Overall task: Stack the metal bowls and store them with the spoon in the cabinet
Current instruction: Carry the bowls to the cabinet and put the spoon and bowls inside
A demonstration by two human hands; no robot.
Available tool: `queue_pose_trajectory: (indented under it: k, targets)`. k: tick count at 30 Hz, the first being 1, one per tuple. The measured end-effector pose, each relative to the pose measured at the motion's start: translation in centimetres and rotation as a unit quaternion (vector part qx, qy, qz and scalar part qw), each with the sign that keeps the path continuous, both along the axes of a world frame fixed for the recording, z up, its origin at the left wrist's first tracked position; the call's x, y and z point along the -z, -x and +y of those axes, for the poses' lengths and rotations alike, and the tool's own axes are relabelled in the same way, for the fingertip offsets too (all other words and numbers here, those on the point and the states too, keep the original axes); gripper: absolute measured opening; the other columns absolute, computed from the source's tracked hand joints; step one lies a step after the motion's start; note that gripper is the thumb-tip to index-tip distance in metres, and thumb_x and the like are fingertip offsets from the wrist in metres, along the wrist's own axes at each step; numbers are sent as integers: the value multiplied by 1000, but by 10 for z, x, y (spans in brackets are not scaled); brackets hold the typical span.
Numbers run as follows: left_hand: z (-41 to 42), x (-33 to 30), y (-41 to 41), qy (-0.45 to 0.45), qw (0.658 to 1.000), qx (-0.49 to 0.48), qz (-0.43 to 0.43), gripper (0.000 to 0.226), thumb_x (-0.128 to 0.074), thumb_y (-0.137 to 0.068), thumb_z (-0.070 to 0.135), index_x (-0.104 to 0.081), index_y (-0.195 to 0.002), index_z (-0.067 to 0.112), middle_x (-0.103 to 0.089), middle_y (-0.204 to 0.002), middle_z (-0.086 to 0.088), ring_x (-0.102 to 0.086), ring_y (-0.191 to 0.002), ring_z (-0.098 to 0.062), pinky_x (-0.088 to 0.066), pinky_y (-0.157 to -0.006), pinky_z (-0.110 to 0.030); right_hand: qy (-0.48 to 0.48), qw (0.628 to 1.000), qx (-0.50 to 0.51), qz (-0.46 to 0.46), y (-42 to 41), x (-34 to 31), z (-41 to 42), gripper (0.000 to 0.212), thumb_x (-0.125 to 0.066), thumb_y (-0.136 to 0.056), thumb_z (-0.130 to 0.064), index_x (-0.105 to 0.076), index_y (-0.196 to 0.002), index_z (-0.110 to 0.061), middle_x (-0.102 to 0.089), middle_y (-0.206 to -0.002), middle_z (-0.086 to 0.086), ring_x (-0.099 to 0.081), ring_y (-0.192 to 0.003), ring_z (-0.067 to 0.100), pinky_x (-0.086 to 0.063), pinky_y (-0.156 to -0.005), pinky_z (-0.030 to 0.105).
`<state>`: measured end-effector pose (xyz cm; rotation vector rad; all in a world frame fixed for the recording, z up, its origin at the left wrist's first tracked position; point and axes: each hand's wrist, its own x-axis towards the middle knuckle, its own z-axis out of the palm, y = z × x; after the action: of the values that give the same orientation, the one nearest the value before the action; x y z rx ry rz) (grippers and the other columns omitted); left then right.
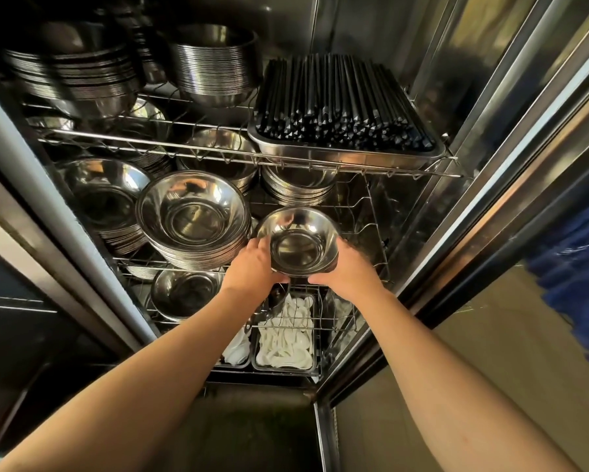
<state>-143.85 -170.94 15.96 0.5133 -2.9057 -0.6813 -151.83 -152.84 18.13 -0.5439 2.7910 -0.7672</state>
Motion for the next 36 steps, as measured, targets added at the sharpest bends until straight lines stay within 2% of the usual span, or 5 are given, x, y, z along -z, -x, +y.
queue_pose_trajectory:
  k: [4, 8, 11, 21, 36]
  targets:
    - [-1, 0, -3, 19, 1000, 12, -11, 99, -78, -78, 49, -26, -153, 12, -48, -143, -11, -49, -131, -31, -43, -106, -41, 2, 1000, -16, 7, -2, 2, 1, 96, -87, -65, -52, -41, -145, -24, -53, -142, 2, -52, -130, 25, -47, -104, 48]
    - [5, -2, -7, 97, 995, 28, -24, 109, -64, -74, 74, -22, -155, 14, -41, -150, -10, -43, -133, -31, -46, -105, -45, -31, 998, -43, -30, 7, -5, 5, 130, -87, -57, -63, -14, -158, -29, 1, -169, 9, -8, -154, 31, -23, -118, 57]
    - [12, -2, -6, 137, 990, 28, -36, 107, -51, -78, 80, -17, -157, 16, -34, -156, -11, -37, -138, -31, -42, -106, -48, -45, 996, -58, -55, 18, -10, 1, 140, -89, -53, -64, -4, -159, -32, 16, -168, 3, 0, -155, 28, -16, -120, 54]
    - [16, 6, -7, 52, 998, 21, -34, 91, -48, -94, 60, -12, -158, 5, -24, -162, -19, -18, -150, -35, -21, -122, -44, -26, 997, -65, -18, 23, -3, -7, 126, -83, -40, -75, -35, -148, -32, -36, -160, -2, -23, -152, 22, -34, -116, 53]
    - [6, 4, -12, 31, 998, 33, -32, 91, -53, -91, 60, -17, -158, 10, -31, -159, -14, -26, -147, -31, -30, -117, -44, -49, 997, -42, -41, 20, -3, -9, 137, -82, -38, -77, -22, -154, -35, -32, -161, -3, -38, -143, 28, -42, -109, 55]
